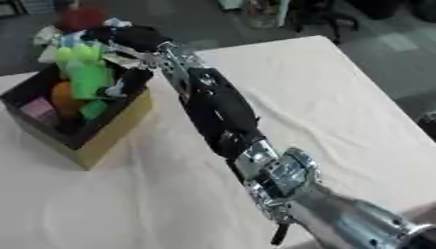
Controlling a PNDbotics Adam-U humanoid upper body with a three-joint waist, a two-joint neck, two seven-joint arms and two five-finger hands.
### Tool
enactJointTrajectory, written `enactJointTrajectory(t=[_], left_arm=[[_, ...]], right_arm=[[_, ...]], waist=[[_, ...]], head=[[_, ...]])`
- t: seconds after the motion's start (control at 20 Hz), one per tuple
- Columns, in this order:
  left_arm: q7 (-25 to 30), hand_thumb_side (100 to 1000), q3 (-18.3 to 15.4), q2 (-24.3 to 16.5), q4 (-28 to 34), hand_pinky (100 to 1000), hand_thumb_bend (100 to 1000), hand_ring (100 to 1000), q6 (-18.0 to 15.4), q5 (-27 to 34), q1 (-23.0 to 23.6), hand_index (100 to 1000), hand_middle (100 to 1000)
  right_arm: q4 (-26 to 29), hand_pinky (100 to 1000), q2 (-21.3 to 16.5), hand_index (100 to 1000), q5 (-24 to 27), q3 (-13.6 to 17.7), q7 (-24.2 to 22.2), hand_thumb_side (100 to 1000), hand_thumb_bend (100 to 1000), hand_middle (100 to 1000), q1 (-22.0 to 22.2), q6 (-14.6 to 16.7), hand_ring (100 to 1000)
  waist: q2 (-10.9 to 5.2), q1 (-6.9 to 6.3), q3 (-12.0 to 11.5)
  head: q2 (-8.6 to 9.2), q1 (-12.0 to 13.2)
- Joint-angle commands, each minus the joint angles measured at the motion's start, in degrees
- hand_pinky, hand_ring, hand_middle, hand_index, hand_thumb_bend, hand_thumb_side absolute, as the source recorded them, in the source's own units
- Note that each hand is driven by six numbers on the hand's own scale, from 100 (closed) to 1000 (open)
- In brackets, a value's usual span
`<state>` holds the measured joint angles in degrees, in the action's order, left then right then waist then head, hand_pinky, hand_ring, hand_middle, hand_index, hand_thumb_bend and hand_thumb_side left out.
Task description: Pick up objects on the table and place them in the box.
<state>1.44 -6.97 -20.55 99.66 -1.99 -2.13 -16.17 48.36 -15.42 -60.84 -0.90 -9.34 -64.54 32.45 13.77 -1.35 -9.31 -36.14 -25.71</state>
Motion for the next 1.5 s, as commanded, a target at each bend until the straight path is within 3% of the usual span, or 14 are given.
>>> enactJointTrajectory(t=[0.05, 0.2, 0.35, 0.6, 0.8, 1.1, 1.5], left_arm=[[-0.27, 700, -0.61, -1.06, 1.46, 864, 143, 620, 0.07, 0.22, -0.68, 812, 613], [-0.59, 699, -0.91, -1.43, 1.49, 865, 144, 621, 0.15, 0.14, -0.49, 811, 614], [-1.18, 698, -1.37, -1.73, 1.56, 865, 145, 624, 0.25, 0.11, -0.27, 810, 616], [-2.51, 701, -2.23, -1.34, 1.96, 864, 147, 628, 0.61, 0.17, 0.16, 809, 623], [-3.63, 701, -2.87, -0.93, 2.34, 864, 139, 635, 0.93, 0.19, 0.58, 807, 633], [-4.97, 705, -3.44, -0.39, 2.59, 863, 127, 642, 1.26, 0.46, 1.09, 808, 643], [-5.96, 725, -3.17, 1.32, 2.94, 861, 101, 644, 0.53, 1.59, 1.69, 801, 643]], right_arm=[[3.27, 823, -1.7, 1000, 2.14, -0.39, 2.05, 477, 488, 978, -1.18, 0.21, 889], [6.61, 811, -3.12, 991, 7.14, -0.7, 3.61, 462, 423, 945, -0.99, 0.31, 864], [11.52, 771, -5.22, 959, 16.48, -1.22, 5.24, 385, 304, 862, 0.47, -1.12, 789], [24.26, 733, -8.81, 896, 35.79, -1.56, 8.3, 309, 113, 788, 7.91, -7.46, 724], [34.66, 711, -9.11, 840, 46.15, 0.58, 9.38, 316, 100, 739, 16.09, -12.65, 670], [44.35, 695, -5.79, 797, 54.52, 3.86, 9.79, 376, 100, 705, 27.85, -15.95, 626], [50.36, 705, -0.18, 847, 61.07, 6.74, 7.68, 479, 100, 735, 40.83, -17.86, 637]], waist=[[-1.45, 0.59, 0.41], [-1.65, 0.79, 1.83], [-1.9, 1.19, 3.57], [-2.01, 1.88, 6.55], [-2.0, 2.24, 8.08], [-1.86, 2.47, 9.63], [-1.76, 2.43, 11.75]], head=[[0.23, 0.61], [-0.22, 1.83], [-1.05, 3.99], [-2.45, 10.71], [-3.24, 14.94], [-4.06, 20.7], [-4.87, 25.16]])
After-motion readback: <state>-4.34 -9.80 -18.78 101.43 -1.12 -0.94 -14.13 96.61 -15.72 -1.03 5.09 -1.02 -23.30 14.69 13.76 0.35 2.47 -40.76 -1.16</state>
